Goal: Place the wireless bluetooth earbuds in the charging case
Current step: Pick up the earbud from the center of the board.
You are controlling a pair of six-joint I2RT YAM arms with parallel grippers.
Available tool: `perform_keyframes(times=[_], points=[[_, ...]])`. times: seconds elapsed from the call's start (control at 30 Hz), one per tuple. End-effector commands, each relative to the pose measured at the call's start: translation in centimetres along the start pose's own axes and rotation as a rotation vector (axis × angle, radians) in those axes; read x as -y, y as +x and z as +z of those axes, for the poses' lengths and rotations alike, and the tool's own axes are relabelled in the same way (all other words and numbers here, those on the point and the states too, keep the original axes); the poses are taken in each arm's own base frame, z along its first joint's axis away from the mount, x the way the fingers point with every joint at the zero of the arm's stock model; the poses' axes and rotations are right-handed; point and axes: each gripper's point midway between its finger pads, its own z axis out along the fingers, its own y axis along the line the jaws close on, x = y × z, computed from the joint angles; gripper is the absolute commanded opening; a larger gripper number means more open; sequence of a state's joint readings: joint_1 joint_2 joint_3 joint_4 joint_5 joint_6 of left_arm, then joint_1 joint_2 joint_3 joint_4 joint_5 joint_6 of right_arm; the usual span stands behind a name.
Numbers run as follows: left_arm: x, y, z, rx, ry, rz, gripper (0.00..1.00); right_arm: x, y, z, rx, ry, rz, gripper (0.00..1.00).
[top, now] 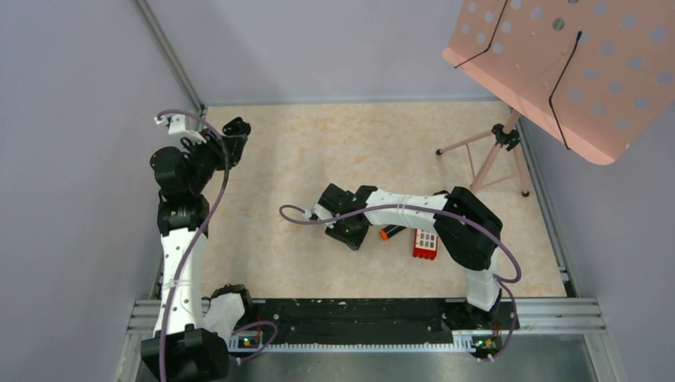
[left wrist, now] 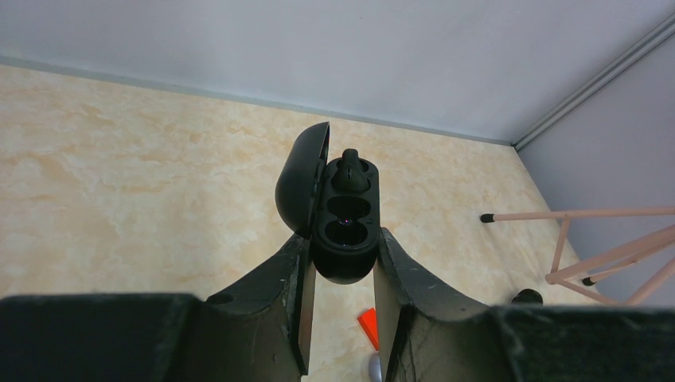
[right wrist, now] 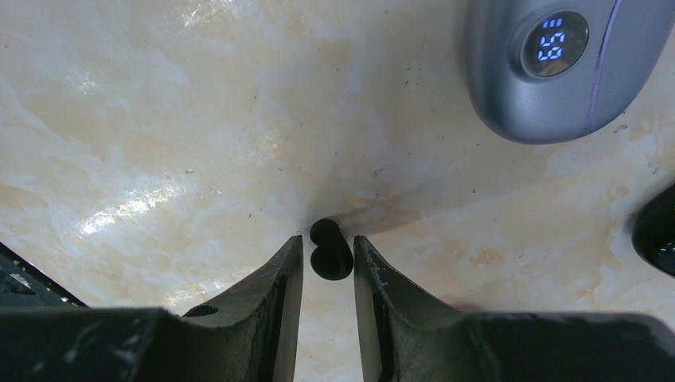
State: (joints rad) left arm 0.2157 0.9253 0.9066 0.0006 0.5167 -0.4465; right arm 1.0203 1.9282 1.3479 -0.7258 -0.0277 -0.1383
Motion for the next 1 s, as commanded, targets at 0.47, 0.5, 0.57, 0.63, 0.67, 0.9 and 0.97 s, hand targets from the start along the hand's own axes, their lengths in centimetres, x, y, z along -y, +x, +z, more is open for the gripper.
perform_keyframes(times=[0.47, 0.5, 0.57, 0.63, 0.67, 0.9, 0.97], points=[[0.6, -1.1, 0.2, 0.042, 0.034, 0.009, 0.0, -0.3, -1.5, -2.7, 0.077, 0.01, -0.019, 0.2], [0.6, -1.0, 0.2, 0.041, 0.035, 0.007, 0.0, -0.4, -1.4, -2.7, 0.076, 0.009, -0.019, 0.19], [0.5, -0.9, 0.2, 0.037, 0.035, 0.003, 0.0, -0.5, -1.4, -2.6, 0.073, 0.004, -0.019, 0.19], [0.5, -0.9, 0.3, 0.036, 0.036, 0.002, 0.0, -0.6, -1.3, -2.4, 0.067, -0.003, -0.018, 0.19], [0.6, -0.8, 0.2, 0.036, 0.037, 0.002, 0.0, -0.6, -1.1, -2.3, 0.063, -0.004, -0.017, 0.19], [0.4, -0.7, 0.3, 0.03, 0.036, 0.006, 0.0, -0.8, -0.4, -1.7, 0.04, -0.012, -0.018, 0.15], [0.4, -0.6, 0.4, 0.028, 0.038, 0.006, 0.0, -0.7, -0.5, -1.6, 0.041, -0.012, -0.024, 0.1]])
